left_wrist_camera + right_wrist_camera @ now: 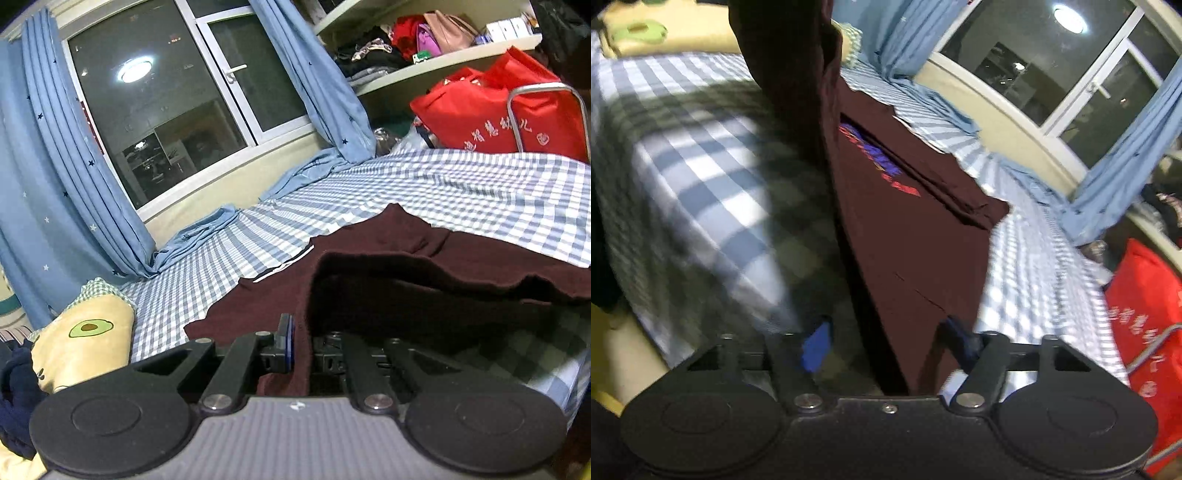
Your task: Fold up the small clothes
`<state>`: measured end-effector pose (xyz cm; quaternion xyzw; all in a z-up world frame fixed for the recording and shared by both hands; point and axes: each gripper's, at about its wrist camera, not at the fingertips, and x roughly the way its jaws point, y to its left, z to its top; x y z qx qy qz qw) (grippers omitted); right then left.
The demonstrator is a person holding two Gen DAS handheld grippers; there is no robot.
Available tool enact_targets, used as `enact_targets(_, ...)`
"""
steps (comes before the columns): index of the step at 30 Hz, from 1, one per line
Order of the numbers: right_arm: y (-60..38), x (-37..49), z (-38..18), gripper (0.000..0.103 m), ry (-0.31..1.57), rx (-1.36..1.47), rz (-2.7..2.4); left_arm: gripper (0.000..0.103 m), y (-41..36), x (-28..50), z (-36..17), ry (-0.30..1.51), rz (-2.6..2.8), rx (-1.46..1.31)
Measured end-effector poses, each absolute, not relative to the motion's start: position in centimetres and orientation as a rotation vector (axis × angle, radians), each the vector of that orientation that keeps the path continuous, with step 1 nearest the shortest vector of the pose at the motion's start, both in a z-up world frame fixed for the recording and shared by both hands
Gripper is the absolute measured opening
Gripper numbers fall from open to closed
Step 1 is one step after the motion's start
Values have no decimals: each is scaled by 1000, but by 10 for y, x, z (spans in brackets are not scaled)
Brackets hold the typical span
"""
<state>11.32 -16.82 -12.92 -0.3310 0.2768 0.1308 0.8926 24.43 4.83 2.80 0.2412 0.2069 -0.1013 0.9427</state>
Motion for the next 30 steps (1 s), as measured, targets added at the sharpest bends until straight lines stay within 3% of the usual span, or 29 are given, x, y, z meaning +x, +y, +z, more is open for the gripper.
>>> enact_targets(2, -173, 118, -127, 10, 574, -698, 236, 7, 50, 240, 26, 426, -212, 500)
enact_targets(3, -177, 120, -122, 6, 585, -664, 239, 7, 51, 238, 24, 430, -211, 505)
enact_targets(9, -213, 148, -76, 4, 679, -332, 291, 6, 69, 219, 10, 465, -180, 441)
enact_targets(17, -215, 191, -16, 3, 653, -354, 357, 6, 89, 228, 27, 412, -118, 380)
enact_targets(25, -204, 317, 69, 3, 601, -485, 403, 6, 103, 335, 67, 396, -86, 411)
enact_targets(30, -180, 420, 86, 3, 623, -585, 370, 6, 111, 432, 61, 438, -49, 422)
